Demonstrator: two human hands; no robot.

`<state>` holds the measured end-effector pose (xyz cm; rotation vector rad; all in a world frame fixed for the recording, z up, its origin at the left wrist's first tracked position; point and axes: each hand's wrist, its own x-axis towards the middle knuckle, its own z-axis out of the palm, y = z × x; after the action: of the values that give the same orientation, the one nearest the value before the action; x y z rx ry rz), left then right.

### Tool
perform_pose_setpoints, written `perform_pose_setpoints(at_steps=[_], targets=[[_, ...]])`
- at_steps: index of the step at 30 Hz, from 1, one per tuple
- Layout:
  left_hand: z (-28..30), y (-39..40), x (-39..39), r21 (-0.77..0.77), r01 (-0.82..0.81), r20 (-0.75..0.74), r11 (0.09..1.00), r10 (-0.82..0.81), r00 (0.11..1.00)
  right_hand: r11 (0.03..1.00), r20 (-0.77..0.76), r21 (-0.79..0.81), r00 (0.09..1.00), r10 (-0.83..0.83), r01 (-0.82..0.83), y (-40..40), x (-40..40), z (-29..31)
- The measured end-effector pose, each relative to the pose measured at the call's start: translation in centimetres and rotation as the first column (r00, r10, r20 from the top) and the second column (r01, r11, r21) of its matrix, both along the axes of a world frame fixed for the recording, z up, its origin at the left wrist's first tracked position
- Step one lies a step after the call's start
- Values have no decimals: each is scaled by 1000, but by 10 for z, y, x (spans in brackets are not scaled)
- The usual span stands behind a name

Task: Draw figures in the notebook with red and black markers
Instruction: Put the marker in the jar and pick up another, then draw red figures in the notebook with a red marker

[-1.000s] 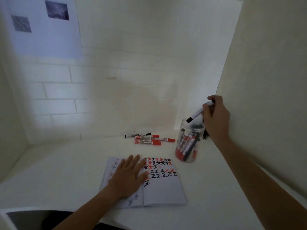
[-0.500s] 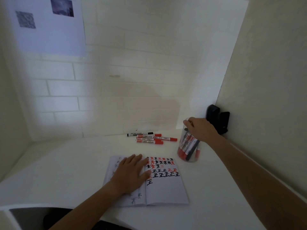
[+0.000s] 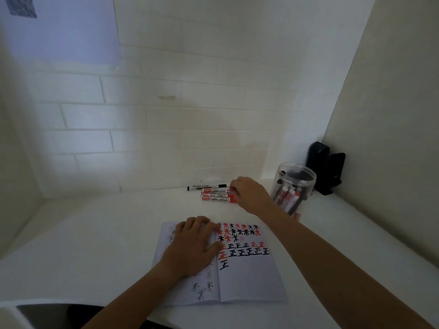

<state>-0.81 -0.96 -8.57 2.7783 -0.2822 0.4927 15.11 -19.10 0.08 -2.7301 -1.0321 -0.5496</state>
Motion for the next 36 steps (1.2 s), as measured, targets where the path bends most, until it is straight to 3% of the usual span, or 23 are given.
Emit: perform_pose_setpoints(at_steps=[5, 9, 15, 18, 21, 24, 28, 32, 36], targets=[[1, 0, 0, -13, 0, 3, 1000, 0, 1000, 995, -163, -12, 982, -98, 97, 15, 14, -37], [-1, 0, 1, -19, -4, 6, 1000, 4, 1000, 993, -182, 17, 977, -115, 120, 19, 15, -46], [1, 0, -2, -33, 7, 13, 999, -6, 1000, 989, -203, -86, 969, -140, 124, 12, 11, -39], [2, -1, -2, -64, 6, 20, 998, -5, 1000, 996, -179, 14, 981, -80, 84, 7, -5, -29], [1, -1, -3, -98, 8, 37, 995, -4, 999, 967, -210, 255, 977, 26, 29, 2, -32, -15], [-1, 0, -4, -105, 6, 64, 994, 1, 998, 887, -405, 460, 900, 164, 45, -2, -65, -7], [6, -3, -7, -141, 77, 110, 987, -62, 992, 685, -631, 696, 638, 441, 214, -12, -104, -17], [7, -3, -7, -82, 161, 186, 984, -144, 972, 538, -634, 772, 474, 612, 337, -23, -121, -46], [9, -2, -10, -122, 123, 226, 985, -93, 970, 307, -523, 832, 470, 711, 462, -34, -129, -50]])
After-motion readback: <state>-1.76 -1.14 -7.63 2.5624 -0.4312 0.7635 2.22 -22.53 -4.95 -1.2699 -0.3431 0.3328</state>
